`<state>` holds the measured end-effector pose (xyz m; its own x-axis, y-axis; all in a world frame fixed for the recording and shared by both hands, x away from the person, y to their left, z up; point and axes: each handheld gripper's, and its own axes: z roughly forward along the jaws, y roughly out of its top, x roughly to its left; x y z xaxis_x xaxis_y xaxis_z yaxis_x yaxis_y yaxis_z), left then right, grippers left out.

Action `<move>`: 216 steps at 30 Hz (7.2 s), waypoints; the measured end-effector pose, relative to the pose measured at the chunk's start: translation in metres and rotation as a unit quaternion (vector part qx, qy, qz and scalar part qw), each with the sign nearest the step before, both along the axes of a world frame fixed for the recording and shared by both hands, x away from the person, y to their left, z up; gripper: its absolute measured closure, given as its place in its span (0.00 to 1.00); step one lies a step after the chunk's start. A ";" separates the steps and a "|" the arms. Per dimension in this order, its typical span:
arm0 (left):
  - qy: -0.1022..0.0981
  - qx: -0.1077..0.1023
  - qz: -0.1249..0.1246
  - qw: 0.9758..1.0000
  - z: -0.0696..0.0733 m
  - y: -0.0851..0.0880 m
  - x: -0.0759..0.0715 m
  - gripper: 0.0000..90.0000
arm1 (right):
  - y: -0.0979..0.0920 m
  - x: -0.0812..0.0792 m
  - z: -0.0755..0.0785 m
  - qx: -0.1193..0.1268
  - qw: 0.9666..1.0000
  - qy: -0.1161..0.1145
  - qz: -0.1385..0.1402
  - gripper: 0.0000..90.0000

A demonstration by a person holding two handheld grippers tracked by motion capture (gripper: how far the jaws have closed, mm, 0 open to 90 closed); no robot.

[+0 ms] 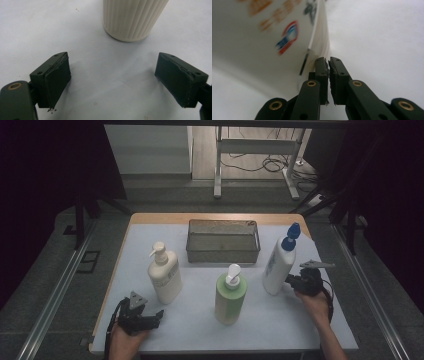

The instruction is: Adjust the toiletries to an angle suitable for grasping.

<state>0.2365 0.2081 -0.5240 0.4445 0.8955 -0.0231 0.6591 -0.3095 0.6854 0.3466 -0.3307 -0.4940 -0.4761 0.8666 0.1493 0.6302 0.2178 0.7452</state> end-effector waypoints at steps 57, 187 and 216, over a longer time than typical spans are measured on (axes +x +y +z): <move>0.000 0.000 0.000 1.000 0.000 0.000 0.000 0.14 | 0.015 -0.040 -0.004 -0.035 0.999 -0.011 0.027 0.99; 0.002 0.002 -0.002 1.000 0.000 0.001 0.000 0.14 | 0.073 0.008 0.156 -0.031 0.996 -0.078 0.040 0.43; 0.002 -0.001 0.000 1.000 0.000 0.000 0.000 0.14 | 0.135 0.041 0.180 -0.019 0.992 -0.104 0.062 0.44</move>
